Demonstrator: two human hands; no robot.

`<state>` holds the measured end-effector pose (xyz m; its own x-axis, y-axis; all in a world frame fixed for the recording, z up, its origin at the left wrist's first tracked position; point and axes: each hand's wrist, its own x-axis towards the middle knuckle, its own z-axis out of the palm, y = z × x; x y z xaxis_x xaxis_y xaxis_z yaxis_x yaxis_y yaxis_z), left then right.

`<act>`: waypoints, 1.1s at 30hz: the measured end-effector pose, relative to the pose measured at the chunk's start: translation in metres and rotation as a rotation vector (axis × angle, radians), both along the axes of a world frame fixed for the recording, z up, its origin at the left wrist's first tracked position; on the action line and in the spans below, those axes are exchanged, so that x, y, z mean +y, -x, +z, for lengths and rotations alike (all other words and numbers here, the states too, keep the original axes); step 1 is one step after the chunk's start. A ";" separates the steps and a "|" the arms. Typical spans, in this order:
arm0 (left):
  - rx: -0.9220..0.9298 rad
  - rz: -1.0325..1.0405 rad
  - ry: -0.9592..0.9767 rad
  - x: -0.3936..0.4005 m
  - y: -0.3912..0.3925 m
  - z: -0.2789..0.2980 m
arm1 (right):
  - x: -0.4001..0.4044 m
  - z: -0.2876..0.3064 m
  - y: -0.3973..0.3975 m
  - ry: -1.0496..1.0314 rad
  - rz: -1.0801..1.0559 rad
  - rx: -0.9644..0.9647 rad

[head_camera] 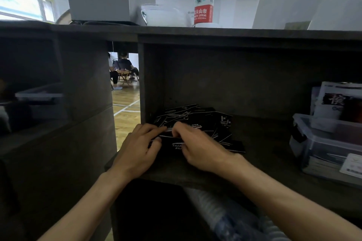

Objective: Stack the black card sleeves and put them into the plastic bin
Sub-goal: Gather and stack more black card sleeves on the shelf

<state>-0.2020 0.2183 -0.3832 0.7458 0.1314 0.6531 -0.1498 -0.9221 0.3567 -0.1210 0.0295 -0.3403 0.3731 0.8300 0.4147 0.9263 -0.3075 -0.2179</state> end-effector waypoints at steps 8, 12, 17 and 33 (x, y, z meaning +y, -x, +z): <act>-0.031 0.019 -0.041 -0.001 -0.002 0.000 | 0.000 -0.023 -0.023 -0.123 -0.495 -0.085; -0.045 -0.009 -0.039 0.003 -0.003 -0.001 | 0.017 -0.023 -0.024 -0.207 -0.224 0.153; -0.052 -0.041 -0.020 0.005 -0.002 -0.002 | -0.004 0.003 -0.086 -0.383 -0.486 0.336; -0.006 -0.033 -0.001 0.004 -0.001 -0.003 | 0.007 0.030 -0.115 -0.232 -0.401 0.267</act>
<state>-0.2009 0.2218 -0.3862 0.7458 0.1062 0.6576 -0.1819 -0.9172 0.3544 -0.0056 0.0366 -0.3102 0.7598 0.4982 0.4177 0.6489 -0.5413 -0.5347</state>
